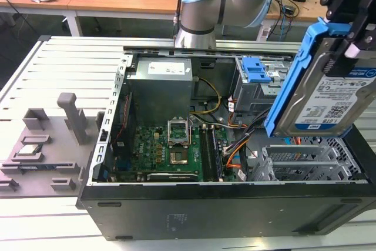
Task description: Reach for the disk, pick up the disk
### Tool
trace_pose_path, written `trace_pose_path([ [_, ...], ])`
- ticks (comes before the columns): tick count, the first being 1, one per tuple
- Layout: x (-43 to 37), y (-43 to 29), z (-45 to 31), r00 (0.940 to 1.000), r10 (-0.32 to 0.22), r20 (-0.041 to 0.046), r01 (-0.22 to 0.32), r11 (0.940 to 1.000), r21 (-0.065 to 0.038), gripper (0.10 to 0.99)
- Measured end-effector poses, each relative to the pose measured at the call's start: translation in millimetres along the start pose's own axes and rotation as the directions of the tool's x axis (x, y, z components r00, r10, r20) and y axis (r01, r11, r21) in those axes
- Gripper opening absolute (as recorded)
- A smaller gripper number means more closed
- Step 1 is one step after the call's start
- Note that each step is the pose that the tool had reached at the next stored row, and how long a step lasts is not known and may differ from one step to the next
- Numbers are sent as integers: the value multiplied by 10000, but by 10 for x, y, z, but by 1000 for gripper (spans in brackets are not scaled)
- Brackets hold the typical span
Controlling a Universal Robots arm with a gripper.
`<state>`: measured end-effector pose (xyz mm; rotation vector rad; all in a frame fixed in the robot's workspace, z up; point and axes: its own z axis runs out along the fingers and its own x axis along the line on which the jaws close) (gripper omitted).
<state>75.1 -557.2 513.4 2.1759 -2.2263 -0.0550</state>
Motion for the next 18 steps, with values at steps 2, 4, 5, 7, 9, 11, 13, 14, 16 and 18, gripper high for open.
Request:
trace_pose_path([
  [2, -2, -74, -3, 10000, -1, 0, 1, 10000, 0, 369],
  [4, -3, -156, -7, 10000, 0, 0, 0, 10000, 0, 369],
  [5, -4, -180, -8, 10000, 0, 0, 0, 10000, 0, 369],
  [7, -5, -216, 2, 10000, 0, -1, 0, 10000, -2, 369],
  [9, -4, -223, 38, 10000, 1, 2, -1, 10000, -1, 369],
  [11, -5, -228, 55, 10000, -1, 0, 1, 10000, -2, 369],
  [13, -5, -233, 71, 10000, 0, 0, 0, 10000, -2, 369],
  [14, -5, -234, 75, 10000, 0, 0, 0, 10000, -2, 369],
  [16, -5, -238, 84, 10000, 0, 0, 0, 10000, -2, 369],
  [18, -5, -241, 94, 10000, -1, -1, 1, 10000, -2, 369],
])
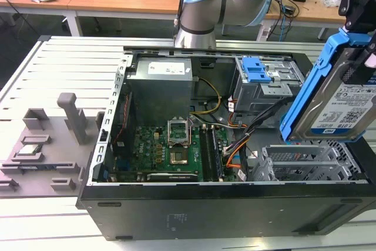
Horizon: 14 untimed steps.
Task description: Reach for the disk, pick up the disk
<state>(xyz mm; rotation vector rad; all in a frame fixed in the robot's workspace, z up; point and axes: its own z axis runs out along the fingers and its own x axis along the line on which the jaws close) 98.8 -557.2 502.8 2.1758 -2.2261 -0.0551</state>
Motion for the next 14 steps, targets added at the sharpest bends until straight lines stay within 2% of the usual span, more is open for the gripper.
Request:
trace_pose_path([
  [7, 0, -14, 55, 10000, 0, 1, 0, 10000, 0, 369],
  [14, 0, -30, 164, 10000, 0, 0, 0, 10000, -1, 369],
])
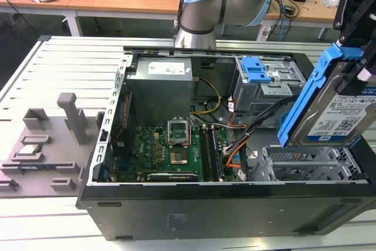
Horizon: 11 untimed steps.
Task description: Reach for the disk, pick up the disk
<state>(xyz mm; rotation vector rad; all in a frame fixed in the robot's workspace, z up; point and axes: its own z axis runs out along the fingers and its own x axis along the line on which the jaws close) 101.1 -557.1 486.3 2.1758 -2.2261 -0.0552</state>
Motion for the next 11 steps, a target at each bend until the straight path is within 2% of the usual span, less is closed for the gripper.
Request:
trace_pose_path([
  [3, 0, -6, 53, 10000, 0, 0, 0, 10000, 0, 369],
  [5, 0, -11, 118, 10000, 0, -1, 0, 10000, 0, 369],
  [8, -12, -18, 255, 10000, 0, 0, 0, 10000, 1, 369],
  [11, -74, -18, 277, 10000, -1, 0, 1, 10000, 0, 369],
])
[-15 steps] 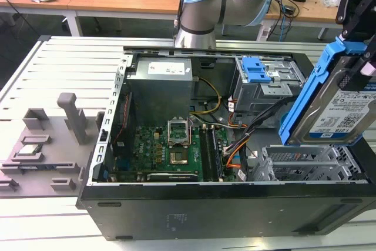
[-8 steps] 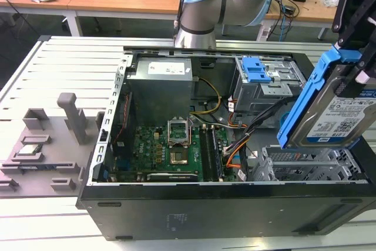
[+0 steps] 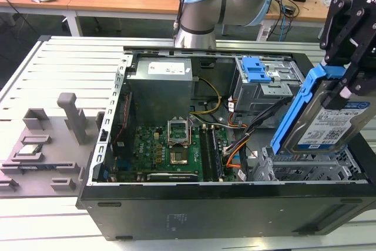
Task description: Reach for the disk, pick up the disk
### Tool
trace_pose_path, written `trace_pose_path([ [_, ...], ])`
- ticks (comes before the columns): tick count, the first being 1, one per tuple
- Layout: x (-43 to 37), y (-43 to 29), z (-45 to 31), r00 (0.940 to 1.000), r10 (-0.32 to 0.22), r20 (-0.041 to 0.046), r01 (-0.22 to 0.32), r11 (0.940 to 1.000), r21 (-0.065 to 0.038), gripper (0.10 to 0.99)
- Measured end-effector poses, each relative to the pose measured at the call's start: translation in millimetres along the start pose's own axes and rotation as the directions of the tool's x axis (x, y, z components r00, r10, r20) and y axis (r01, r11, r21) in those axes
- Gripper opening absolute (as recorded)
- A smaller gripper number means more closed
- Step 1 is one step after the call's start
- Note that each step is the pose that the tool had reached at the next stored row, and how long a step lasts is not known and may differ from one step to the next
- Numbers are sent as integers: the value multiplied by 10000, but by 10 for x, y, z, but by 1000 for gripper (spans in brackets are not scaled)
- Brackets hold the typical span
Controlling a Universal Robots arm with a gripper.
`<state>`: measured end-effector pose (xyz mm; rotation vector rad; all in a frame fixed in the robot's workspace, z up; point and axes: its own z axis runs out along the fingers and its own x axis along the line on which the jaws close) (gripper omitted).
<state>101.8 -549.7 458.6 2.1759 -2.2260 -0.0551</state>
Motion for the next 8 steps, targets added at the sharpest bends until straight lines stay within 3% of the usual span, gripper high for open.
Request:
trace_pose_path([
  [8, -29, 0, 15, 10000, 1, -2, -1, 10000, 0, 369],
])
